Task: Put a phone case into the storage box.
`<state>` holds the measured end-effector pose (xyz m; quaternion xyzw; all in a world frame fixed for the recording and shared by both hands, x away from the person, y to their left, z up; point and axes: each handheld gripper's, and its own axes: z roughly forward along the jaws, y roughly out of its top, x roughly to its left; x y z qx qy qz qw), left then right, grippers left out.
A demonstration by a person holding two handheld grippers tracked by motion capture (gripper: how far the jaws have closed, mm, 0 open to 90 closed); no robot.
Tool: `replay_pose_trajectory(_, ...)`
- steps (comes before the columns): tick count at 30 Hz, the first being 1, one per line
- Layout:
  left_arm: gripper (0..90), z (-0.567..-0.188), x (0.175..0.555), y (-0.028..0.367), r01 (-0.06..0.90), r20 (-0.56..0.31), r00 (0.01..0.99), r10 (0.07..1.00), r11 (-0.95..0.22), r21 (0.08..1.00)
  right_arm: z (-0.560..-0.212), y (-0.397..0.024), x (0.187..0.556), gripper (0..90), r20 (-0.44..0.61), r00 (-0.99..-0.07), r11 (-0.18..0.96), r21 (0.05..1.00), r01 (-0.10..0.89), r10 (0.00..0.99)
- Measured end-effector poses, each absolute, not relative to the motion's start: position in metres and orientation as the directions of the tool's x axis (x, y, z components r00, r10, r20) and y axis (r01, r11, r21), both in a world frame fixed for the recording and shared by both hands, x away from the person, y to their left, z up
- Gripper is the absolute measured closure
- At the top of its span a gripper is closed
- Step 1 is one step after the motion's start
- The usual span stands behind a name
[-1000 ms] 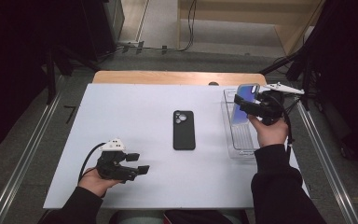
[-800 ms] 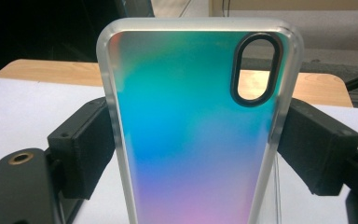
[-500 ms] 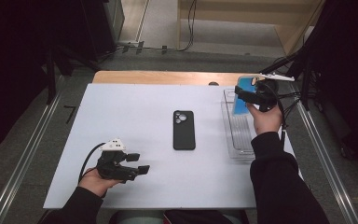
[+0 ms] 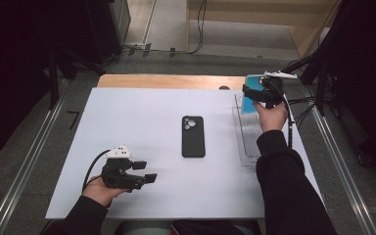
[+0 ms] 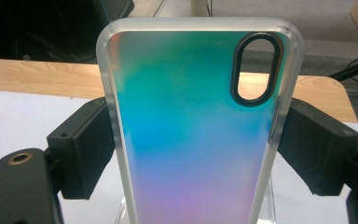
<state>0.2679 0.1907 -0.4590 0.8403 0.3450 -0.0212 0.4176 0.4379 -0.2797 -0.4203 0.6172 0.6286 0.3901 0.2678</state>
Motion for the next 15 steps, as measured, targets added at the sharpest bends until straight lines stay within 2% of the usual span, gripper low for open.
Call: replay_pose_trajectory(15, 31.6, -0.459, 0.269, 0.191, 0.599, -0.325, 0.761, 0.561, -0.416, 0.684, -0.449, -0.274, 0.465, 14.0, 0.156, -0.055, -0.093, 0.800, 0.593, 0.986)
